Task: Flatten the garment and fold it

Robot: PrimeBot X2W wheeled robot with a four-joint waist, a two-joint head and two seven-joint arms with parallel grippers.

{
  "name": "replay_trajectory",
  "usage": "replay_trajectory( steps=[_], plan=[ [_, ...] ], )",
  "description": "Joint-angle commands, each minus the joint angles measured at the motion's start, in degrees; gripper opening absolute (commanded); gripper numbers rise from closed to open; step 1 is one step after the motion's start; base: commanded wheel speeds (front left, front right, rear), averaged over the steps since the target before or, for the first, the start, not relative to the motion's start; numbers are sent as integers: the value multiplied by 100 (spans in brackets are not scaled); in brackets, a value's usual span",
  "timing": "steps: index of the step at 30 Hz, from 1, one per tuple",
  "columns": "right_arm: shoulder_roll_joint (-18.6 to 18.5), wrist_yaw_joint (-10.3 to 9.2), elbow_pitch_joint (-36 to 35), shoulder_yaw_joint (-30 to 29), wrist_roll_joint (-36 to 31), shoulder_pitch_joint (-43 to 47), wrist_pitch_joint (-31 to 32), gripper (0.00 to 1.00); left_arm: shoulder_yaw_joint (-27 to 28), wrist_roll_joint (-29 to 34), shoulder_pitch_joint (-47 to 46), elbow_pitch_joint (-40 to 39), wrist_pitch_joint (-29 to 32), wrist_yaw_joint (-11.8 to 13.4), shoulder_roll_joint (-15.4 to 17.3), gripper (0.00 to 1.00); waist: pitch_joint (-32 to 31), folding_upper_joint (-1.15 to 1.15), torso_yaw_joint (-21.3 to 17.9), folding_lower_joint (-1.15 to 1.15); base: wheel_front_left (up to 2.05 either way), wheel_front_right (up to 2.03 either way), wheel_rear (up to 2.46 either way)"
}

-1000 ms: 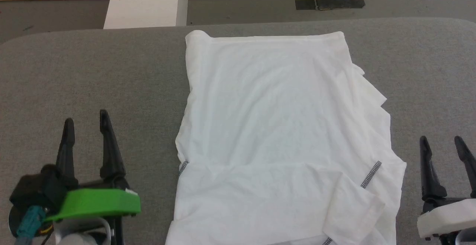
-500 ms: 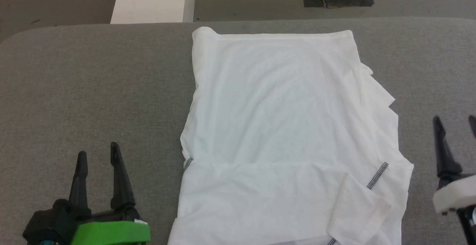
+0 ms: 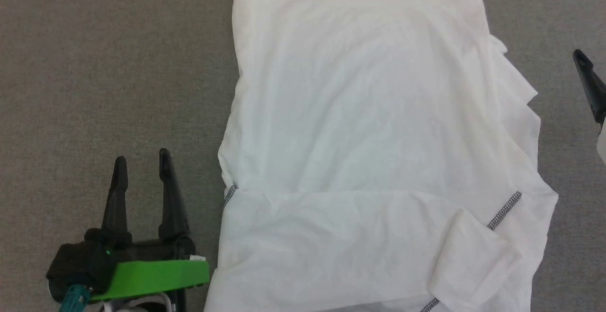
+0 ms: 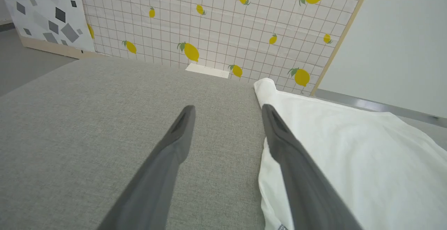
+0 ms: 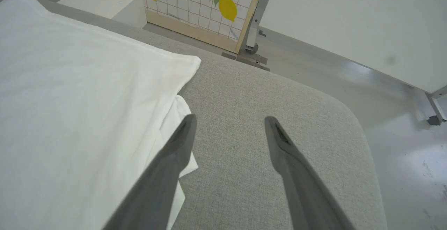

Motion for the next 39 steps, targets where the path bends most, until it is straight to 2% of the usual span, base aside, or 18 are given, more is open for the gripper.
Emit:
replay_trajectory(
  steps=[1,8,17,19,20,24,28,32,33,35,36,37,38,39],
  plan=[
    [-86,-10,123,112,76,-167,63,100,-17,73,-122,21,-20,-39,-45,100,481,0,154,0,0,0,0],
    [-494,-10,727,633,378,-562,381,100,-82,221,-357,116,-20,-160,-218,100,829,0,372,0,0,0,0],
    [-619,-10,1016,1097,760,-606,377,100,-41,308,-445,201,-20,-273,-398,100,1006,0,563,0,0,0,0],
    [-644,-10,1045,1178,865,-584,488,19,-16,327,-445,211,-20,-292,-427,100,1014,0,564,0,0,0,0],
    [-650,-10,1072,1187,899,-578,533,0,-3,334,-445,219,-20,-302,-444,100,1014,0,559,0,0,0,0],
    [-563,-10,1168,1078,901,-584,517,0,40,356,-466,272,-20,-348,-488,100,934,0,482,0,0,0,0],
    [-449,-10,1270,606,626,-637,118,0,112,370,-455,324,-20,-389,-495,100,750,0,334,0,0,0,0],
    [-390,-10,1497,-399,54,-323,-275,0,200,340,-375,384,-20,-436,-476,100,496,0,172,0,0,0,0],
    [-371,-10,1614,-869,-177,67,-345,0,225,314,-306,394,-20,-464,-451,100,441,0,111,0,0,0,0],
    [-286,-10,1683,-1077,-285,320,-375,0,222,296,-277,408,-16,-481,-433,100,436,0,80,0,0,0,0],
    [-200,-10,1722,-1172,-322,423,-386,31,216,289,-269,413,-2,-488,-422,100,443,0,62,0,0,0,0],
    [-121,-10,1737,-1220,-333,477,-408,89,210,288,-268,413,9,-491,-414,100,453,0,48,0,0,0,0],
    [-25,-10,1742,-1257,-334,522,-436,100,200,285,-273,412,22,-496,-408,100,462,0,36,0,0,0,0],
    [41,-10,1731,-1259,-323,540,-450,100,196,282,-278,409,31,-496,-404,100,467,0,23,0,0,0,0]
  ],
)
